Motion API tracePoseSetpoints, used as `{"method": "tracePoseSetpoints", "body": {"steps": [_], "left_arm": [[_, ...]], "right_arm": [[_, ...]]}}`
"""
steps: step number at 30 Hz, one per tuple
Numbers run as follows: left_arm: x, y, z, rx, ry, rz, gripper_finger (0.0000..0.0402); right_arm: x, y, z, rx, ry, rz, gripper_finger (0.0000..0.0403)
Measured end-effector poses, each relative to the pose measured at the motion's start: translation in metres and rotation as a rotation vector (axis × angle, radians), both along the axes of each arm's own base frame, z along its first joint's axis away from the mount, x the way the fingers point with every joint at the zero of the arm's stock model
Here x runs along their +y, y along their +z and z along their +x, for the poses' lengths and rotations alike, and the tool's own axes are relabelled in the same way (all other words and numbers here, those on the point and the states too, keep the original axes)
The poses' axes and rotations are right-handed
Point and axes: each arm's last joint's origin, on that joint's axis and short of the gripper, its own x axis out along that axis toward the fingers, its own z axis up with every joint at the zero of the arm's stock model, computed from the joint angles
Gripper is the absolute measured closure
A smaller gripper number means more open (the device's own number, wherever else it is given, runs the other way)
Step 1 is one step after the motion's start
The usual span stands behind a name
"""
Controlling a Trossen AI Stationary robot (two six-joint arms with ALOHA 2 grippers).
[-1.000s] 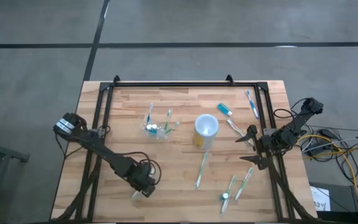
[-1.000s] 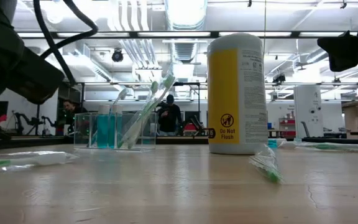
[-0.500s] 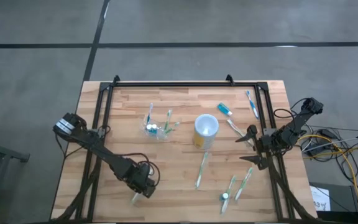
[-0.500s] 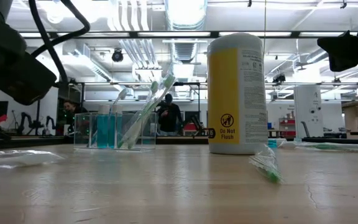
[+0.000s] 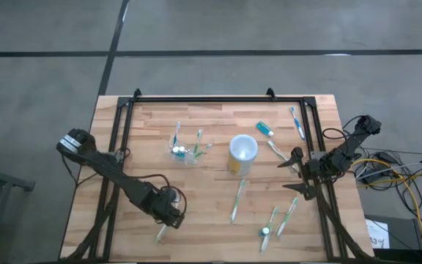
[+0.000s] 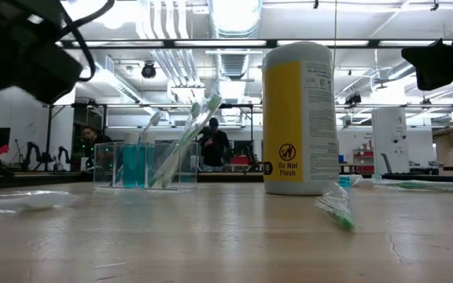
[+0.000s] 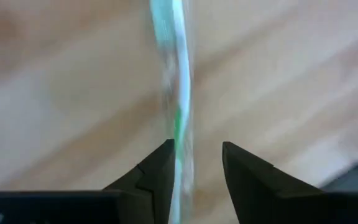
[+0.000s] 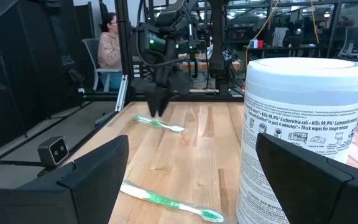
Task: Pick & Place toothbrushing station
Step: Put the green toothbrush into the right section of the transparent organizer
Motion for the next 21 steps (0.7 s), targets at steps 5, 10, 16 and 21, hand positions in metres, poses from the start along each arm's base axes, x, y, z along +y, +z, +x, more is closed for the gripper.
{"method": "tracePoseSetpoints", "body": {"steps": [5,10,16,21], "left_arm": [[0.010,0.003,0.002,-0.097,0.083,0.167,0.0264],[0.021,0.000,0.006,-0.110,0.142,0.261,0.0264],[0.033,-0.001,0.009,-0.093,0.155,0.296,0.0264],[0.036,-0.004,0.010,-0.084,0.142,0.285,0.0264]], "right_arm": [[0.000,0.000,0.000,0.000,0.000,0.000,0.0053],[0.000,0.000,0.000,0.000,0.000,0.000,0.0056],[0.000,0.000,0.000,0.000,0.001,0.000,0.0055],[0.000,0.000,0.000,0.000,0.000,0.000,0.0054]]}}
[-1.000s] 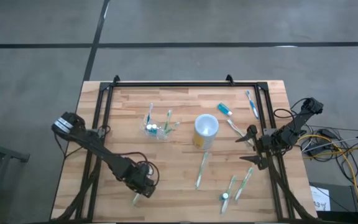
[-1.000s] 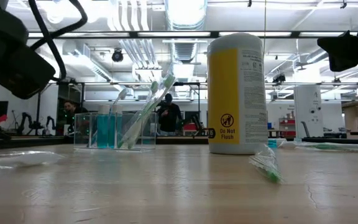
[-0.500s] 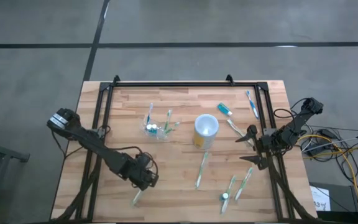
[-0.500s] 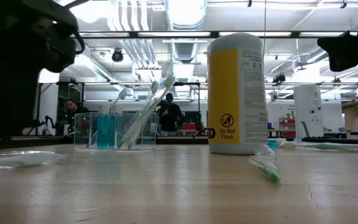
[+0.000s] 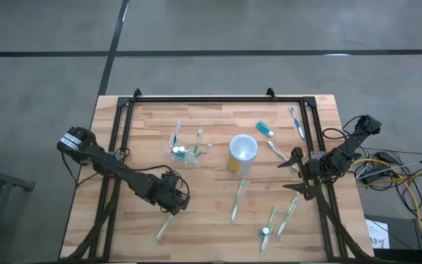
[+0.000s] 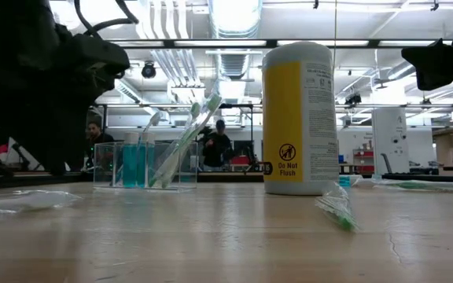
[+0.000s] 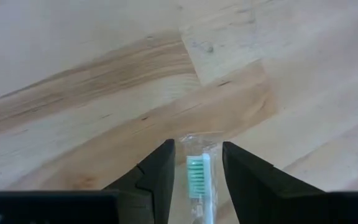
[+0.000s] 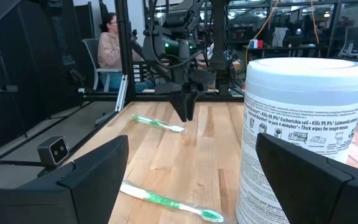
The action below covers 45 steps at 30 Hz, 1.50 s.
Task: Pick & Place toothbrushing station
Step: Put the green toothbrush into the right section of the transparent organizer
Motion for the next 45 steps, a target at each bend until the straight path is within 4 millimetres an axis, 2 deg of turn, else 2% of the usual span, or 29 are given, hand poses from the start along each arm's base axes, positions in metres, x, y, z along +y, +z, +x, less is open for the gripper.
{"method": "tracePoseSetpoints", "body": {"steps": [8,17,22,26,34,41,45], "left_arm": [[-0.002,-0.008,0.001,-0.031,-0.094,-0.039,0.0264],[-0.001,-0.027,-0.004,-0.081,-0.102,-0.105,0.0264],[-0.001,-0.029,-0.003,-0.107,-0.106,-0.125,0.0266],[-0.001,-0.029,-0.003,-0.110,-0.126,-0.118,0.0288],[-0.002,-0.028,-0.003,-0.112,-0.137,-0.112,0.0392],[-0.002,-0.025,-0.001,-0.124,-0.135,-0.106,0.0397],[-0.003,-0.016,0.003,-0.172,-0.158,-0.064,0.0397]], "right_arm": [[0.000,0.000,0.000,0.000,0.000,0.000,0.0055],[0.000,0.000,0.000,0.000,0.000,0.000,0.0058],[0.000,0.000,0.000,0.000,0.000,0.000,0.0054],[0.000,0.000,0.000,0.000,0.000,0.000,0.0054],[0.000,0.000,0.000,0.000,0.000,0.000,0.0056],[0.000,0.000,0.000,0.000,0.000,0.000,0.0055],[0.000,0.000,0.000,0.000,0.001,0.000,0.0058]]}}
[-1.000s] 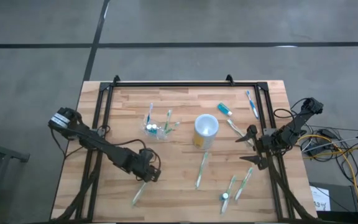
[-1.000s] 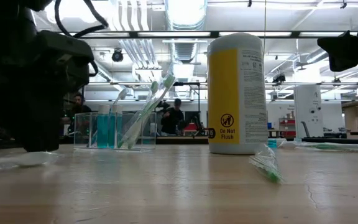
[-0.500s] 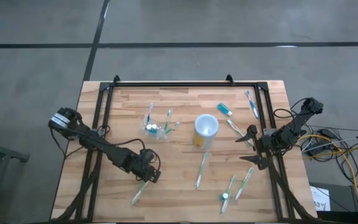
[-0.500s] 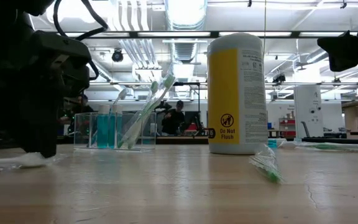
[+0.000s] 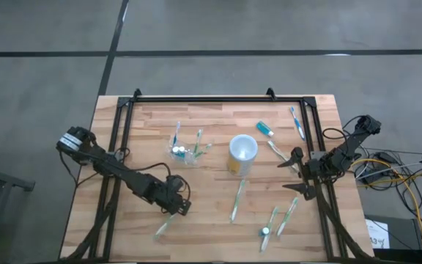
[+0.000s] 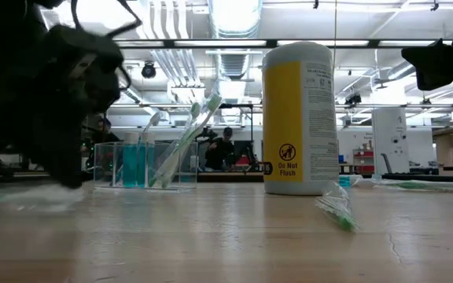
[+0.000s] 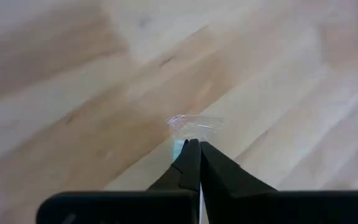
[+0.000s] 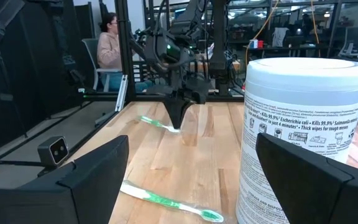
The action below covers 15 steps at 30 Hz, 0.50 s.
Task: Pick & Place toothbrushing station
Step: Put the green toothbrush into the right section of the transparent organizer
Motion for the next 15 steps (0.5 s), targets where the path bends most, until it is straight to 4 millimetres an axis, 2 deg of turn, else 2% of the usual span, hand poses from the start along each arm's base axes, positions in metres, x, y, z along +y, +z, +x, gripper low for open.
{"method": "tracePoseSetpoints", "body": {"steps": [7,15], "left_arm": [[0.005,0.032,0.003,-0.179,-0.003,0.168,0.0399],[0.020,0.077,-0.011,-0.388,0.070,0.383,0.0400]], "right_arm": [[0.000,0.000,0.000,0.001,0.000,-0.001,0.0053],[0.000,0.000,0.000,0.000,-0.001,0.000,0.0056]]}}
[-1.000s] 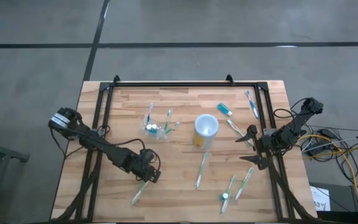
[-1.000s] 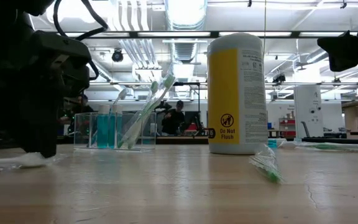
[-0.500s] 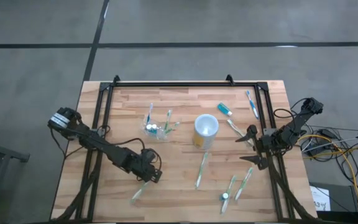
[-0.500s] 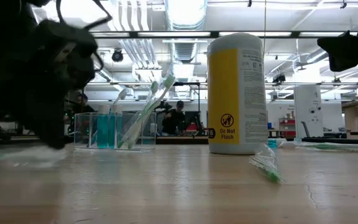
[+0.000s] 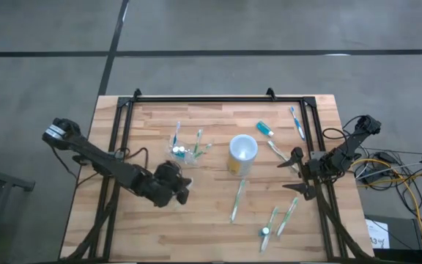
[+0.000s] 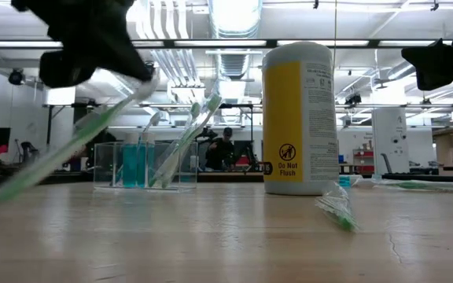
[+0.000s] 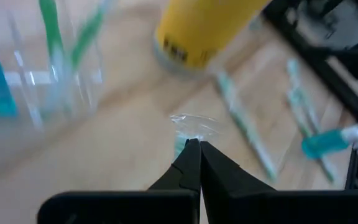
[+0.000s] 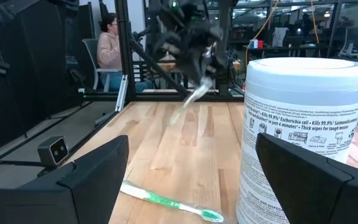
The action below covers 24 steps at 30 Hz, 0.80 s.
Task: Pick & Place toothbrushing station
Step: Put the green toothbrush into the right section of the transparent organizer
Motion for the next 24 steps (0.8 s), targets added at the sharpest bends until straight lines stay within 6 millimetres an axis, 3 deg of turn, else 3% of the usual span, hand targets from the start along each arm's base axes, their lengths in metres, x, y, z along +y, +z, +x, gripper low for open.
{"method": "tracePoseSetpoints", "body": {"steps": [9,15,24], "left_arm": [[0.012,0.040,-0.011,-0.186,0.085,0.248,0.0400],[0.017,0.055,-0.013,-0.203,0.174,0.483,0.0401],[0.028,0.070,-0.007,-0.171,0.233,0.682,0.0401]], "right_arm": [[0.000,0.000,0.000,0.000,0.000,0.000,0.0057],[0.000,0.000,0.000,0.000,0.000,0.000,0.0055],[0.000,0.000,0.000,0.000,0.000,0.000,0.0058]]}}
